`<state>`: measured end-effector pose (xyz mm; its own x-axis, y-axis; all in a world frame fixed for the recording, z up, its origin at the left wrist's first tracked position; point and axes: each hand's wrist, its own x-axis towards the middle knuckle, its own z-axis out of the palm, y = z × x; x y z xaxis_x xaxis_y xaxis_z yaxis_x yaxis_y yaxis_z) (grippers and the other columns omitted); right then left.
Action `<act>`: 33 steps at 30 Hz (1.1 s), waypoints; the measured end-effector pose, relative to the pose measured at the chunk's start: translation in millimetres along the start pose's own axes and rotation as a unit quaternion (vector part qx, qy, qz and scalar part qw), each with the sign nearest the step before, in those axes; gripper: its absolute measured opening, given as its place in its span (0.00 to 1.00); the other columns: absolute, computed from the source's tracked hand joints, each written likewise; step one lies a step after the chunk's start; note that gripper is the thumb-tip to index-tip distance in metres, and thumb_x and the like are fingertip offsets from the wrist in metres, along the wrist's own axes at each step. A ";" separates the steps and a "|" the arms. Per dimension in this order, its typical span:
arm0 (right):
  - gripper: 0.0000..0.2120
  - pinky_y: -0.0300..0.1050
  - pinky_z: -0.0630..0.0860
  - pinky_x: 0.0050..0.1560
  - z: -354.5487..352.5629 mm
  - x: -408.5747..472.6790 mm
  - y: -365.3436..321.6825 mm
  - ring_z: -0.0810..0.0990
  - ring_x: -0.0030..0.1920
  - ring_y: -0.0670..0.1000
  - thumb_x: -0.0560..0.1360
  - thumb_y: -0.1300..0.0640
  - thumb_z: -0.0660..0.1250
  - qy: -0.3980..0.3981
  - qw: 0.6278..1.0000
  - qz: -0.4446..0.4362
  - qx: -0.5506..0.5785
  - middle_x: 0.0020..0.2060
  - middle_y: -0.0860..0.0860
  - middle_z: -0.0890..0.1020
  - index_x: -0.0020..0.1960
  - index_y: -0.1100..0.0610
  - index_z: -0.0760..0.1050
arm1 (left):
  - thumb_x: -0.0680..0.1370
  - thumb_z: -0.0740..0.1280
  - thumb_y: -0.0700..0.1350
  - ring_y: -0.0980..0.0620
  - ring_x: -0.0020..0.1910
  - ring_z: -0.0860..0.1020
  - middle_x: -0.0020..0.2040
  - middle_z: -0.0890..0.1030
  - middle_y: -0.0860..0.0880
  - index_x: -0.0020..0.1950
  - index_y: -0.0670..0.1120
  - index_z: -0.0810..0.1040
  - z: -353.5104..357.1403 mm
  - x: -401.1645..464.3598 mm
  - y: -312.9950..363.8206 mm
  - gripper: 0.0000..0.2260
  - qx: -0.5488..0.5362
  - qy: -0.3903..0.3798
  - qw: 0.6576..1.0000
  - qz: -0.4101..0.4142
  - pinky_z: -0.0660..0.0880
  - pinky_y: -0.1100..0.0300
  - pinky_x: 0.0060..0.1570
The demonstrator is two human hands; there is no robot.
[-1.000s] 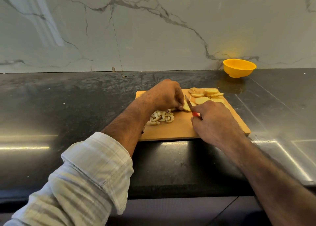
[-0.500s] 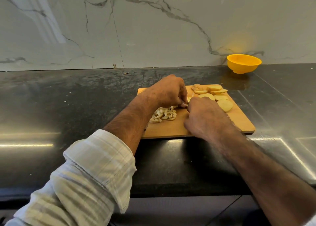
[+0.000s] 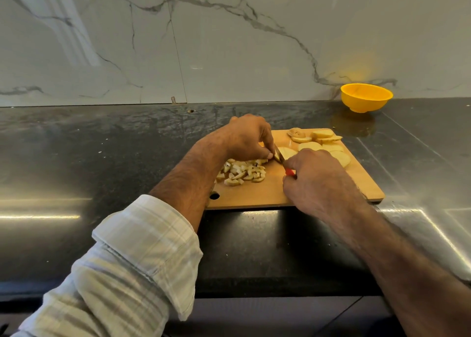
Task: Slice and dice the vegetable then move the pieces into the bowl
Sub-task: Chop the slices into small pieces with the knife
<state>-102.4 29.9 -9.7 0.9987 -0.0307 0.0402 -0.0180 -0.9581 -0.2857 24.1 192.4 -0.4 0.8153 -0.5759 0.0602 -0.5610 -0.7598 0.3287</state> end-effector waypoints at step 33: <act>0.22 0.44 0.77 0.49 -32.4 8.7 56.4 0.78 0.52 0.49 0.78 0.49 0.73 -0.016 1.000 0.006 0.000 0.52 0.46 0.80 0.71 0.44 0.78 | 0.78 0.74 0.61 0.54 0.63 0.75 0.62 0.77 0.56 0.64 0.56 0.81 16.5 3.7 36.2 0.18 0.042 0.005 0.999 -0.031 0.73 0.43 0.68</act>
<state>-96.3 -33.6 5.5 0.9994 -0.0333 0.0054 -0.0304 -0.9576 -0.2864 4.5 157.8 -3.8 0.8505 -0.5234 0.0523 -0.5185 -0.8174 0.2510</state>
